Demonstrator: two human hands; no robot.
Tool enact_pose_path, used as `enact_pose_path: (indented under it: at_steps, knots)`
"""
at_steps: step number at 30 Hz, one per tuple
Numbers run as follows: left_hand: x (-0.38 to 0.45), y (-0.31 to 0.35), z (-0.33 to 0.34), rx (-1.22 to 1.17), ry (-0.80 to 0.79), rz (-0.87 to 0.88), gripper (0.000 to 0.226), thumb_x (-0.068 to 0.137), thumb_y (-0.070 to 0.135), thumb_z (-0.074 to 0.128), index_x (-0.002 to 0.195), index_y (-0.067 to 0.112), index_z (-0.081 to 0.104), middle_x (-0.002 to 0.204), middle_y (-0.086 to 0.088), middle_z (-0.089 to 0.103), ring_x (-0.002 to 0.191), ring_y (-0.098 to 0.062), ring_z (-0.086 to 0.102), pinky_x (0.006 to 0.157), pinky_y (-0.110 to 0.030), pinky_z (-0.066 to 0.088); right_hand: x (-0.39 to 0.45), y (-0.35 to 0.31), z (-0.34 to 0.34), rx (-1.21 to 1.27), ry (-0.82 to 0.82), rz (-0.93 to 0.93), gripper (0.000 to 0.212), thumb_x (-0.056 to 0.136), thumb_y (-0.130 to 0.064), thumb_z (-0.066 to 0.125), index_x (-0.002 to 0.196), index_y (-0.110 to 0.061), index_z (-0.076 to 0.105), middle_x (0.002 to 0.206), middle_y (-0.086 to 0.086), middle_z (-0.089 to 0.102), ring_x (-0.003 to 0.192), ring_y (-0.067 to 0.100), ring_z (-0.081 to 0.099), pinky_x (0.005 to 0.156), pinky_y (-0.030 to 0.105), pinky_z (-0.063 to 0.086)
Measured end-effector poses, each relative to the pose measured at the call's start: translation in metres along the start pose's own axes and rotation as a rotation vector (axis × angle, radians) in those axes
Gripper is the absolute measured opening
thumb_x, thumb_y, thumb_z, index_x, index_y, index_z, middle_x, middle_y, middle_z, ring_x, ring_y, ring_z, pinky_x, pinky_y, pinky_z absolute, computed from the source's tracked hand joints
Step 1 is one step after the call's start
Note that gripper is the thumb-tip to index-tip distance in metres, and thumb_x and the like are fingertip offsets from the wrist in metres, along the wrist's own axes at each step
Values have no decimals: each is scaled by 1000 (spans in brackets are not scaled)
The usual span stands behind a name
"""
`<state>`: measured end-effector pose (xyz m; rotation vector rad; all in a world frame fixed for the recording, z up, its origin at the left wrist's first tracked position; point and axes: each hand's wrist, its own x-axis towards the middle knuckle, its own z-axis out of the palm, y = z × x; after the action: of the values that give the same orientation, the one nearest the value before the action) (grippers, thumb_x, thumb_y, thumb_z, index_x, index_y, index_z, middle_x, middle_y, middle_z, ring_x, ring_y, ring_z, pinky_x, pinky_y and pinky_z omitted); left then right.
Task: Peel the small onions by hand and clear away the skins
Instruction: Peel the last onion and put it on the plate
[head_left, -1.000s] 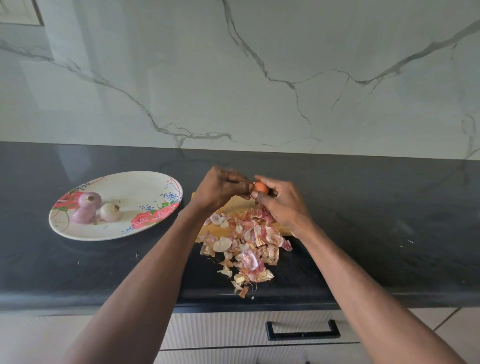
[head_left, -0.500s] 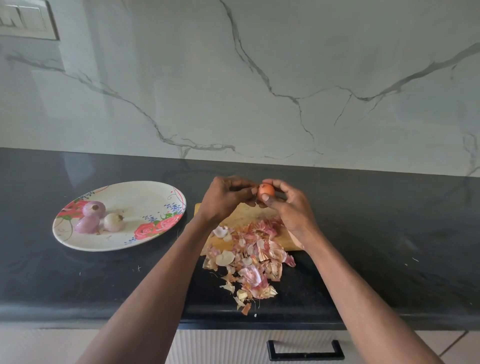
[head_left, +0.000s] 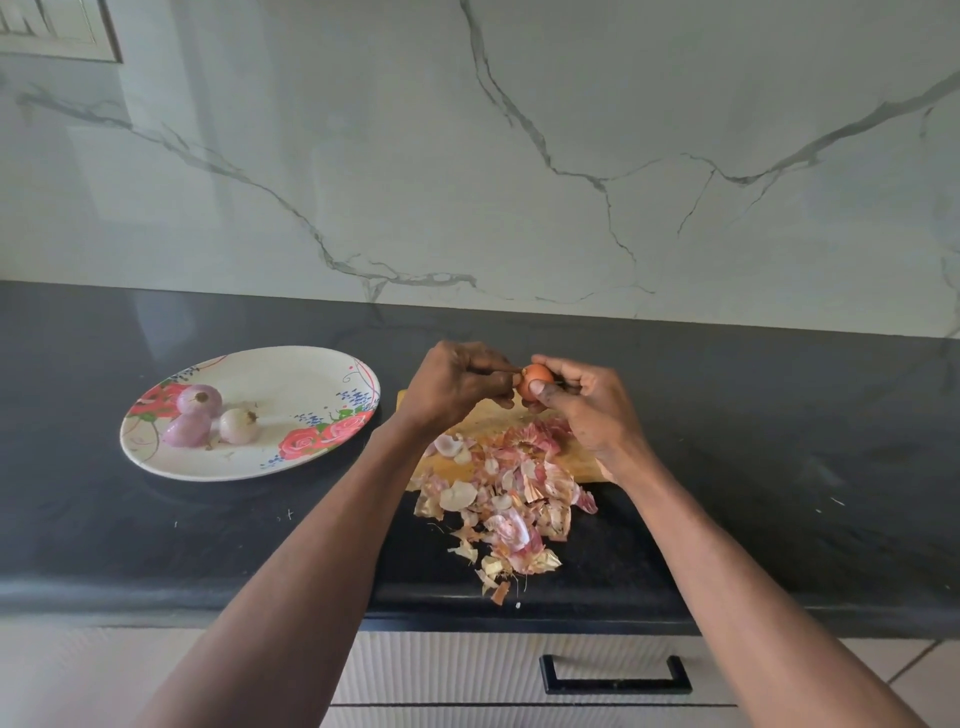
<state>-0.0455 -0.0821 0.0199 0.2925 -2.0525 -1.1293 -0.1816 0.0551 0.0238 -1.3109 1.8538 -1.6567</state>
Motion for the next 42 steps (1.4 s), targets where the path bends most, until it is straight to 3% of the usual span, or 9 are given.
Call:
enact_pose_path:
  at_steps: [4, 8, 12, 16, 23, 28, 35, 38, 42]
  knots:
    - [-3, 4, 0, 20, 20, 41, 5, 86, 6, 75, 87, 7, 80, 83, -9, 72, 66, -30, 70, 71, -54, 60, -1, -1, 0, 121, -27, 26, 41, 90, -2, 70, 130, -3, 63, 111, 8, 75, 83, 14, 75, 74, 21, 57]
    - [-4, 8, 6, 59, 78, 71, 8, 86, 3, 74, 83, 9, 78, 77, -7, 72, 59, -23, 69, 62, -41, 58, -2, -3, 1, 192, -27, 34, 38, 91, -1, 69, 129, -2, 64, 105, 8, 76, 77, 20, 75, 73, 24, 59]
    - [-5, 10, 12, 150, 156, 88, 2, 85, 2, 75, 84, 0, 76, 75, -7, 71, 54, -14, 67, 53, -27, 53, -3, -2, 5, 260, -48, 46, 37, 93, 0, 66, 130, -4, 63, 110, 14, 74, 84, 25, 75, 76, 27, 60]
    - [-6, 12, 14, 211, 208, 121, 3, 85, 3, 74, 83, 0, 75, 74, -5, 69, 54, -13, 65, 52, -28, 53, -1, -1, 9, 323, -53, 58, 35, 94, 3, 63, 128, -4, 63, 112, 13, 74, 89, 24, 75, 89, 40, 60]
    - [-2, 10, 15, 292, 240, 128, 7, 88, 9, 73, 90, 3, 76, 80, -3, 70, 60, -12, 64, 56, -30, 55, 2, -3, 10, 527, -117, 102, 31, 94, 13, 53, 120, -2, 61, 115, 14, 69, 99, 22, 69, 83, 30, 59]
    - [-3, 17, 13, 128, 293, 16, 5, 89, 5, 69, 89, 6, 74, 73, -7, 71, 52, -12, 63, 53, -30, 55, 4, -4, 10, 727, -158, 118, 31, 95, 15, 49, 119, -1, 60, 122, 20, 62, 101, 24, 69, 93, 33, 58]
    - [-2, 18, 8, -81, 92, -48, 21, 87, 9, 71, 106, 15, 77, 86, -7, 77, 70, -32, 72, 65, -42, 61, 5, -1, 7, 666, -105, 93, 33, 93, 13, 55, 117, -6, 64, 112, 13, 72, 103, 23, 70, 89, 30, 59]
    - [-2, 19, 8, -108, 29, -71, 27, 92, 6, 70, 119, 6, 73, 91, -12, 78, 74, -35, 73, 71, -39, 62, 4, 0, 7, 544, -78, 78, 35, 90, 9, 61, 121, -7, 67, 116, 13, 73, 105, 24, 71, 88, 31, 58]
    - [-4, 21, 9, -136, 47, -101, 22, 92, 3, 68, 113, 2, 74, 90, -15, 77, 77, -36, 74, 74, -42, 64, 1, 0, 8, 359, -20, 60, 37, 87, 4, 70, 121, -11, 70, 113, 10, 74, 99, 21, 74, 94, 41, 58]
